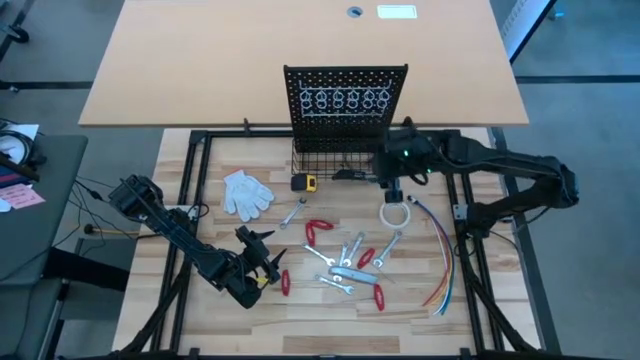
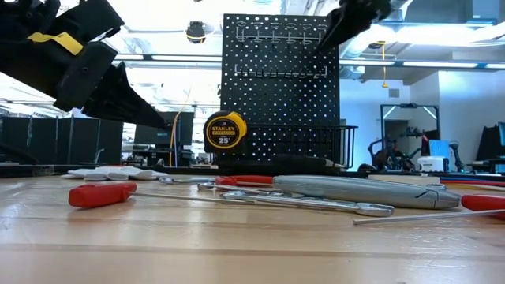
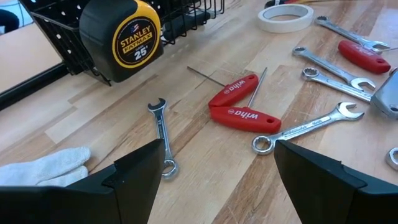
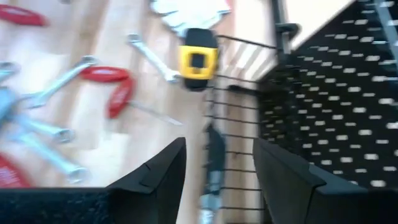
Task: Hang tools onto peg board
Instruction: Put the gray cutter into the black wire basket of the peg board
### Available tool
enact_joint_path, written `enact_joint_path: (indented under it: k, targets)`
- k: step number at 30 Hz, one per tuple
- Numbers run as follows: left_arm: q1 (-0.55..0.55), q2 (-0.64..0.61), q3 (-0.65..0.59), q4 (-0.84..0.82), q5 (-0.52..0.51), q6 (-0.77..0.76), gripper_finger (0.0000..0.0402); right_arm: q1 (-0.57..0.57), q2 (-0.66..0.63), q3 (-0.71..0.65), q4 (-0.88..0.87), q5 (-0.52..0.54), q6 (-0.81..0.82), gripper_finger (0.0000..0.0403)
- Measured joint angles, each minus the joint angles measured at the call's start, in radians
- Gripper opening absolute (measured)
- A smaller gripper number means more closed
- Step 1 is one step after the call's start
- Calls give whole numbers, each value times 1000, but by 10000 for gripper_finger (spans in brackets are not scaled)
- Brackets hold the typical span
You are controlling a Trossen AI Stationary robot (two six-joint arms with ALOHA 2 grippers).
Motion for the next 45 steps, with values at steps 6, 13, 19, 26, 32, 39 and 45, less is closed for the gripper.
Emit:
enact_joint_path:
  k: [6, 13, 19, 26, 32, 39, 45]
  targets:
    - [0, 0, 0, 0, 0, 0, 299, 208, -77, -179, 51, 0, 153, 166]
    - [0, 0, 0, -1, 0, 12, 299, 430, -55, -478, 540, -18, 428, 152]
    - [31, 0, 0, 1, 3, 49, 299, 502, 132, -516, 803, -22, 466, 191]
    - [82, 0, 0, 4, 42, 50, 299, 481, 360, -429, 842, -34, 525, 262]
    - [114, 0, 0, 3, 46, 39, 299, 479, 496, -316, 624, -45, 558, 265]
    - [143, 0, 0, 3, 70, 9, 299, 488, 578, -227, 498, -52, 569, 265]
    - [150, 0, 0, 5, 70, -16, 299, 485, 564, -228, 490, -29, 558, 265]
